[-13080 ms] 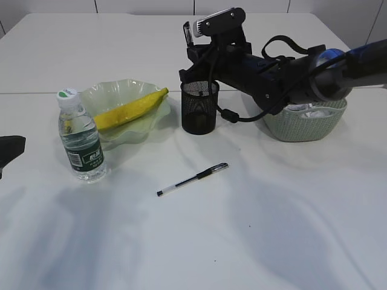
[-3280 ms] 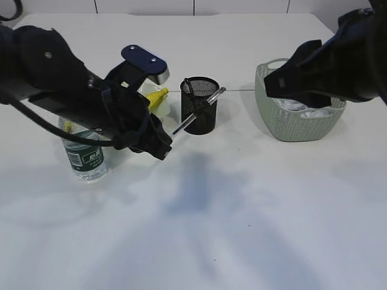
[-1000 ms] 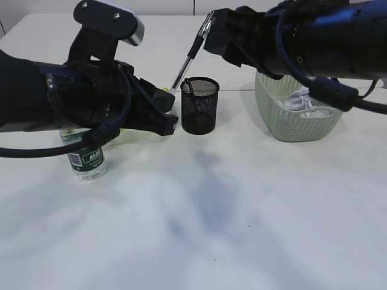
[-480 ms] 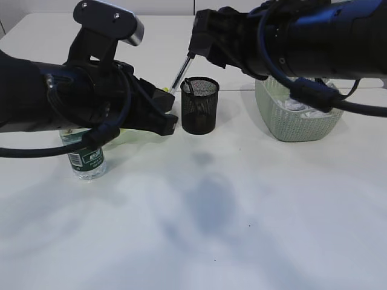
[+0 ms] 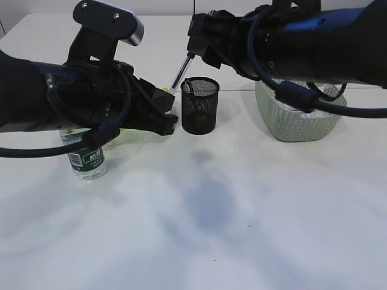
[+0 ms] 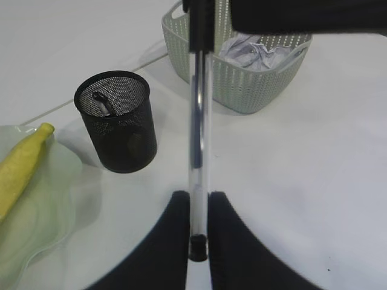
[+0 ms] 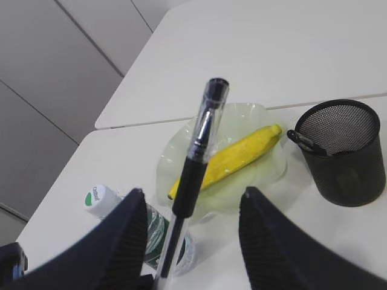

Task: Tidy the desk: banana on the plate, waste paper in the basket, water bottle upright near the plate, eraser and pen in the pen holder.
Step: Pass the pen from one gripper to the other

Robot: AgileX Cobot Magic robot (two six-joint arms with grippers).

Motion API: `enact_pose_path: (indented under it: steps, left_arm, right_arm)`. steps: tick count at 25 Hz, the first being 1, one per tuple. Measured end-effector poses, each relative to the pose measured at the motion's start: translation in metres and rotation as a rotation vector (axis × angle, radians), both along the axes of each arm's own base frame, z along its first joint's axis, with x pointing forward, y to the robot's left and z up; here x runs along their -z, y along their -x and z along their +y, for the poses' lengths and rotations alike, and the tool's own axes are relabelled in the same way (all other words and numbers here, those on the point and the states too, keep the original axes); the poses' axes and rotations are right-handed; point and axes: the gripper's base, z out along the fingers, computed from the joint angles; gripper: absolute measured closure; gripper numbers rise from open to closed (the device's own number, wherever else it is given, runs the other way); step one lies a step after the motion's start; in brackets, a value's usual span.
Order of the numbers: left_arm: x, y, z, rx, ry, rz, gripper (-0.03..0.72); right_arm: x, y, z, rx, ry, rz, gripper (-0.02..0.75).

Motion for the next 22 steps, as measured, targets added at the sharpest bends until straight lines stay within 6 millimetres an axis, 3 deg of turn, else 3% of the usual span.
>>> enact_pose_path:
  steps: [13,22]
  left_arm:
    - [0.000,0.000,-0.001,0.002,0.000,0.000,0.657]
    - [0.000,0.000,-0.001,0.002,0.000,0.000,0.657]
  right_arm:
    - [0.004,-0.019,0.011,0.010,-0.009,-0.003,0.373]
    - [0.004,-0.019,0.011,0.012,-0.011,-0.003,0.545]
